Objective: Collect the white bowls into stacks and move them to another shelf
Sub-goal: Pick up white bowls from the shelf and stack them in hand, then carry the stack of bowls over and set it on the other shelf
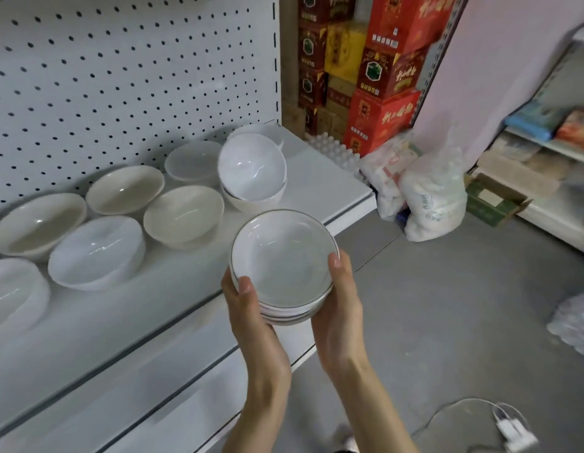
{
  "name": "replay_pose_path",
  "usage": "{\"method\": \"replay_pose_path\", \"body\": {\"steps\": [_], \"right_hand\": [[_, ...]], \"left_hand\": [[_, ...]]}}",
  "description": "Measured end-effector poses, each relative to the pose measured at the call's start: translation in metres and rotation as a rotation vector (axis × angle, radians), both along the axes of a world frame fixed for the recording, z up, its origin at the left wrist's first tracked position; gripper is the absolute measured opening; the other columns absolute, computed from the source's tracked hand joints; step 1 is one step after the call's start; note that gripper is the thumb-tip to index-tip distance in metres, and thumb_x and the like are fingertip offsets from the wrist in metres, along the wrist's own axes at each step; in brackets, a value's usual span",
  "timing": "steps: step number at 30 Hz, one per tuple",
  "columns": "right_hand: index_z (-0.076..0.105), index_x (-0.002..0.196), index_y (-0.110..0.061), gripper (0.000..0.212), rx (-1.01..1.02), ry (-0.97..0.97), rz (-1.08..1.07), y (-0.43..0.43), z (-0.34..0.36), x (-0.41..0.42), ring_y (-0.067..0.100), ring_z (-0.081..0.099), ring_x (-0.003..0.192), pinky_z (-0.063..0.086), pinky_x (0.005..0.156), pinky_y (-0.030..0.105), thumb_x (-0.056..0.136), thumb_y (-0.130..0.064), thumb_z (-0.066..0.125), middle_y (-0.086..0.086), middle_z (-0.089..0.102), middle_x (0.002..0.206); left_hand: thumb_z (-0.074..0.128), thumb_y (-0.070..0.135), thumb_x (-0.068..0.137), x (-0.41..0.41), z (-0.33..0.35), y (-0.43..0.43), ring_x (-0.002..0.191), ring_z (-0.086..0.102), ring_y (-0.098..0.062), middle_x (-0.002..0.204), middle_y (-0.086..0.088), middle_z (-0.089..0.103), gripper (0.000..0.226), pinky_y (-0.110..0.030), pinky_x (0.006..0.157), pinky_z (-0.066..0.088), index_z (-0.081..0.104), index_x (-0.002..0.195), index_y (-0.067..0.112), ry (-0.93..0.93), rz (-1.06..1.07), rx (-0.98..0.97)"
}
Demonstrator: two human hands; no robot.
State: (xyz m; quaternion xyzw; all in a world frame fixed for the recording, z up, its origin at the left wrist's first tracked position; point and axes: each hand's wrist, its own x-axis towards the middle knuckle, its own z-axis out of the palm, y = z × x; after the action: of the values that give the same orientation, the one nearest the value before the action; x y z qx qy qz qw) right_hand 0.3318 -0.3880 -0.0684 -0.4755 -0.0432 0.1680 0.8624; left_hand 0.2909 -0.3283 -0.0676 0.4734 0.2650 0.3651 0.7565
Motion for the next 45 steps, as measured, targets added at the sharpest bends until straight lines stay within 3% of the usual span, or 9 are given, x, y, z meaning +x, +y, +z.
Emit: {"method": "replay_pose_path", "body": {"steps": [5,9,12,15,22,28,35,38,45], "right_hand": [[0.058,0.122,-0.018,0.073,-0.035,-0.025,-0.134,-0.089,0.01,0.036,0.025,0.055,0.124,0.043,0.103,0.046,0.066,-0.062,0.072,0.007,0.061,0.128],[0.056,0.124,-0.018,0.061,-0.055,-0.057,-0.208,-0.169,0.015,0.064,0.017,0.059,0.118,0.051,0.091,0.033,0.072,-0.05,0.061,0.001,0.065,0.122],[0.056,0.123,-0.018,0.058,-0.084,-0.06,-0.303,-0.221,0.016,0.082,0.018,0.058,0.12,0.045,0.099,0.039,0.073,-0.047,0.061,0.001,0.064,0.124],[0.055,0.125,-0.016,0.062,-0.108,-0.045,-0.392,-0.265,0.015,0.098,0.018,0.057,0.121,0.045,0.099,0.039,0.073,-0.049,0.061,0.002,0.063,0.126],[0.053,0.128,-0.015,0.066,-0.082,-0.017,-0.564,-0.334,0.006,0.161,0.019,0.056,0.123,0.043,0.102,0.038,0.072,-0.048,0.062,0.004,0.061,0.13],[0.053,0.128,-0.014,0.064,-0.117,-0.037,-0.709,-0.387,0.0,0.257,0.022,0.055,0.124,0.042,0.104,0.04,0.073,-0.047,0.061,0.006,0.061,0.13],[0.053,0.128,-0.014,0.056,-0.114,-0.12,-0.818,-0.446,0.031,0.408,0.021,0.057,0.122,0.044,0.102,0.04,0.078,-0.038,0.062,0.005,0.062,0.128],[0.053,0.127,-0.015,0.049,-0.093,-0.145,-0.886,-0.472,0.04,0.459,0.019,0.058,0.12,0.044,0.102,0.039,0.082,-0.033,0.057,0.005,0.063,0.127],[0.054,0.128,-0.017,0.062,-0.11,-0.097,-0.989,-0.541,0.031,0.549,0.022,0.056,0.122,0.039,0.108,0.05,0.073,-0.045,0.061,0.005,0.061,0.129]], "left_hand": [[0.054,0.062,0.074,0.044,0.004,-0.084,0.119,0.058,-0.024,0.128,-0.011,0.06,0.078,-0.052,0.103,0.042,0.049,0.134,0.013,-0.016,-0.16,-0.012],[0.057,0.073,0.071,0.08,0.003,-0.155,0.123,0.054,-0.03,0.13,-0.015,0.059,0.09,-0.059,0.105,0.038,0.049,0.135,0.01,-0.028,-0.297,-0.04],[0.058,0.072,0.073,0.103,0.003,-0.204,0.127,0.051,-0.033,0.133,-0.015,0.057,0.085,-0.061,0.105,0.035,0.05,0.134,0.014,-0.03,-0.404,-0.024],[0.054,0.063,0.081,0.127,-0.001,-0.245,0.128,0.049,-0.035,0.134,-0.014,0.056,0.072,-0.062,0.106,0.034,0.049,0.134,0.015,-0.034,-0.503,-0.039],[0.05,0.06,0.081,0.207,-0.004,-0.313,0.124,0.053,-0.03,0.129,-0.012,0.06,0.069,-0.058,0.105,0.038,0.052,0.13,0.011,-0.034,-0.673,0.025],[0.05,0.057,0.078,0.311,-0.009,-0.371,0.12,0.057,-0.024,0.127,-0.008,0.061,0.068,-0.054,0.105,0.04,0.051,0.129,0.013,-0.069,-0.764,0.017],[0.051,0.054,0.082,0.475,0.016,-0.431,0.133,0.046,-0.021,0.142,-0.005,0.051,0.071,-0.051,0.113,0.032,0.043,0.14,0.015,-0.184,-0.895,0.004],[0.051,0.054,0.081,0.533,0.028,-0.459,0.132,0.047,-0.02,0.14,-0.005,0.053,0.068,-0.05,0.112,0.033,0.045,0.136,0.015,-0.22,-0.967,0.007],[0.052,0.054,0.078,0.626,0.023,-0.531,0.123,0.055,-0.018,0.129,-0.002,0.061,0.057,-0.05,0.109,0.038,0.054,0.124,0.021,-0.166,-1.08,-0.005]]}}
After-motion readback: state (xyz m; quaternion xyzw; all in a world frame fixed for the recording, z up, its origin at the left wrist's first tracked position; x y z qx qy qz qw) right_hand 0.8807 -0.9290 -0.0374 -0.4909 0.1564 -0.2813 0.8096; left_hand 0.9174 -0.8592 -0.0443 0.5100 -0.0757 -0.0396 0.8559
